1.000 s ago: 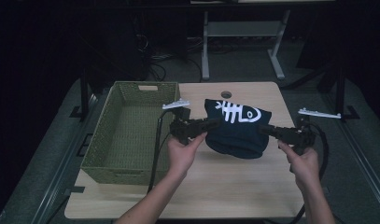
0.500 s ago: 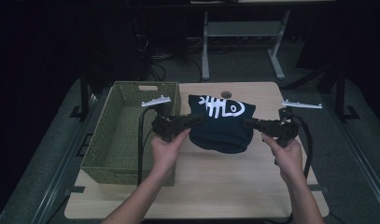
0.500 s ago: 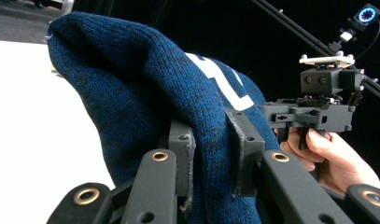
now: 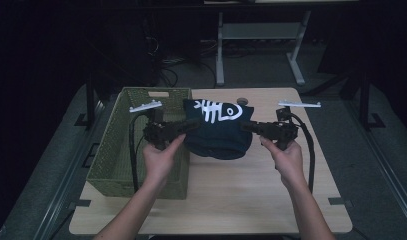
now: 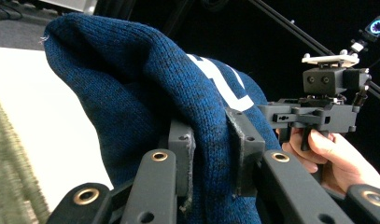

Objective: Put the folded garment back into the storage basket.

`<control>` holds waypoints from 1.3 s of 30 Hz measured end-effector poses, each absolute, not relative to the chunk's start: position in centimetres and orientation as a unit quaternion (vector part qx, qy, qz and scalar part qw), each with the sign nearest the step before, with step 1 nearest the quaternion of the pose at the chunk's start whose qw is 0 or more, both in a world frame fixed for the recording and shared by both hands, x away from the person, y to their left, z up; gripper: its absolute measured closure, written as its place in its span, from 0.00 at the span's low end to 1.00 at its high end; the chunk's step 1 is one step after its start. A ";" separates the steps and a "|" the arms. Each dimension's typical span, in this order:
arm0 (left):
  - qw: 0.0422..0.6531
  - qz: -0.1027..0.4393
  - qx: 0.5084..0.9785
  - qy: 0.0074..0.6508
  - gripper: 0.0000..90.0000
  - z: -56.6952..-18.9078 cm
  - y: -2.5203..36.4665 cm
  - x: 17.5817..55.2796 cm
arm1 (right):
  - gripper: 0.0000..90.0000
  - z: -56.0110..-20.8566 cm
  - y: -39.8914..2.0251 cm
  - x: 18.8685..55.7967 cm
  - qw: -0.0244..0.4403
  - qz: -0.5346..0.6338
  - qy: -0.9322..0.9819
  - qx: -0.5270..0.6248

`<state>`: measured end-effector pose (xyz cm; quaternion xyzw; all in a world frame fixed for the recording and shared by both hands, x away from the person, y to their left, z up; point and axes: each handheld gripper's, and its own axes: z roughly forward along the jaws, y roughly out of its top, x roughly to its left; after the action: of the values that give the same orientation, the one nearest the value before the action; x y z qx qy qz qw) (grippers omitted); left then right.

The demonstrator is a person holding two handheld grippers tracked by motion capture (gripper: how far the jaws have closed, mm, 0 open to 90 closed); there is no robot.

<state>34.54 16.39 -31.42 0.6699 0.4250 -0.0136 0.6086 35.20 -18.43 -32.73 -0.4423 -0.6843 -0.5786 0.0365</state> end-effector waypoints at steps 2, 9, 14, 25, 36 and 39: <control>0.608 -0.009 0.671 0.425 0.82 -31.3 17.0 34.6 | 0.81 -32.7 -17.8 35.4 0.039 -0.577 -0.686 -0.442; 0.604 -0.004 0.665 0.440 0.82 -31.5 18.9 34.5 | 0.81 -32.4 -15.7 36.2 0.042 -0.570 -0.696 -0.435; 0.605 -0.001 0.660 0.446 0.82 -31.6 20.5 34.4 | 0.81 -32.3 -13.9 36.7 0.044 -0.567 -0.703 -0.427; 0.606 0.015 0.647 0.463 0.82 -31.7 23.9 34.0 | 0.81 -32.3 -10.3 37.6 0.052 -0.564 -0.709 -0.419; 0.605 0.031 0.637 0.476 0.82 -31.5 27.0 33.5 | 0.81 -32.3 -6.8 38.4 0.063 -0.564 -0.714 -0.409; 0.601 0.036 0.635 0.484 0.82 -31.5 28.2 33.3 | 0.81 -32.4 -5.6 38.7 0.066 -0.563 -0.717 -0.406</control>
<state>33.34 28.20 -31.48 0.6350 0.4838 0.0357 0.6012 38.66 -5.57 -32.36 -0.4060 -0.7168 -0.5630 0.0660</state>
